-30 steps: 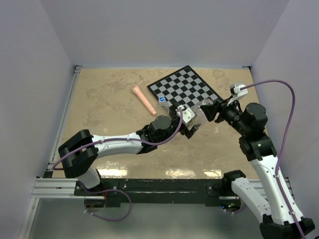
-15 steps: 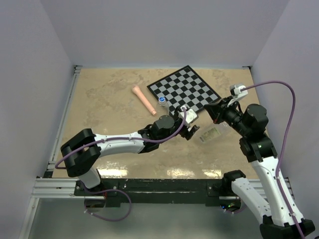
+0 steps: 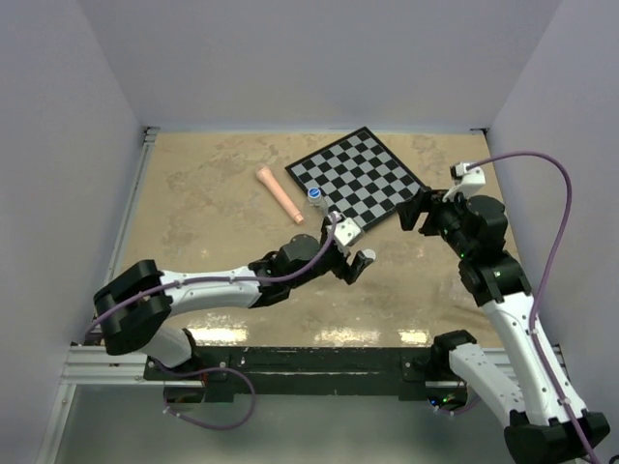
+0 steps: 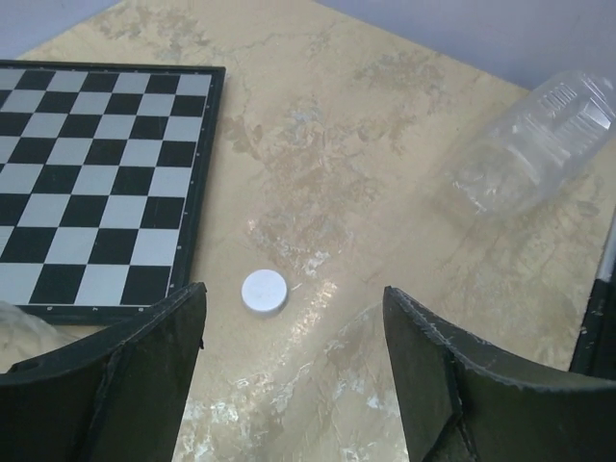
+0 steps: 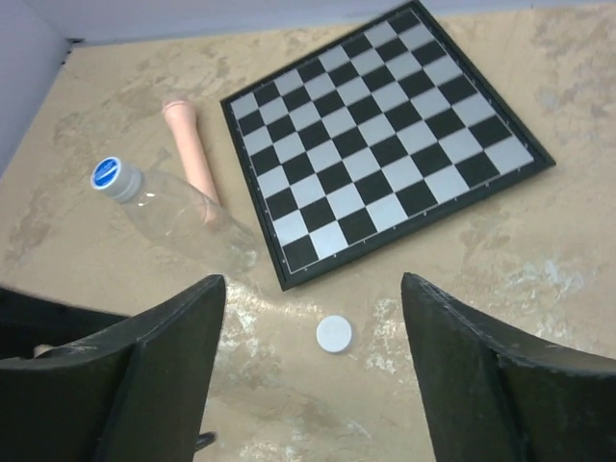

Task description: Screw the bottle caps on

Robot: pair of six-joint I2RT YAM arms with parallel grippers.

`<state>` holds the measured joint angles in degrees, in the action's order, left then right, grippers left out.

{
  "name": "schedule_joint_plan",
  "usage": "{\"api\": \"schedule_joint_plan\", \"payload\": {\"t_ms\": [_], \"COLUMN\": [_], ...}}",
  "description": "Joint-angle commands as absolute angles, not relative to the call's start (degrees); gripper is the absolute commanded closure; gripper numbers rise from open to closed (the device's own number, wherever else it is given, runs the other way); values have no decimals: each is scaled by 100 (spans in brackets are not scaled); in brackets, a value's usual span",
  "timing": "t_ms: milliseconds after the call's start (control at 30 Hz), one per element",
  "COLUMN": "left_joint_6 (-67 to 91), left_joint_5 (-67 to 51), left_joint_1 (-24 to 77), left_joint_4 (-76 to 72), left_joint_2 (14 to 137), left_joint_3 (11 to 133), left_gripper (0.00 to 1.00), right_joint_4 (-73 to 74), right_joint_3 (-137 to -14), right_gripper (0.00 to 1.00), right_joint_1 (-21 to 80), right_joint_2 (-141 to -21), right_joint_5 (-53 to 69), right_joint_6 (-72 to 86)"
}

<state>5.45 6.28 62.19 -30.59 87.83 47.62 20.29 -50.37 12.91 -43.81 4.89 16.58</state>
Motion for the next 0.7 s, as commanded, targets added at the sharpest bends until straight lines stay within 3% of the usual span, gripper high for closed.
{"api": "schedule_joint_plan", "payload": {"t_ms": [0,33,333,500,667], "left_joint_6": [1028,1098,1055,537,203], "left_joint_5": [879,879,474,1124,1687], "left_joint_1": [6074,6004,5046,4992,4975], "left_joint_4": [-2911,-2718,-477,842,1107], "left_joint_2": [7579,7367,5407,4528,3938], "left_joint_3": [4527,4457,4596,4825,4553], "left_gripper": [20,20,17,14,13], "right_joint_4": [2110,2031,2468,3268,4261], "right_joint_3": [-5326,-5344,-5300,-5317,-5457], "right_gripper": [14,2,1,2,1], "right_joint_1": [1310,1310,1047,81,-211], "right_joint_2": [-4921,-5009,-5606,-6152,-6477], "right_joint_5": [-78,-192,-1597,-2301,-3145], "right_joint_6": [2169,2310,3330,3681,4463]}}
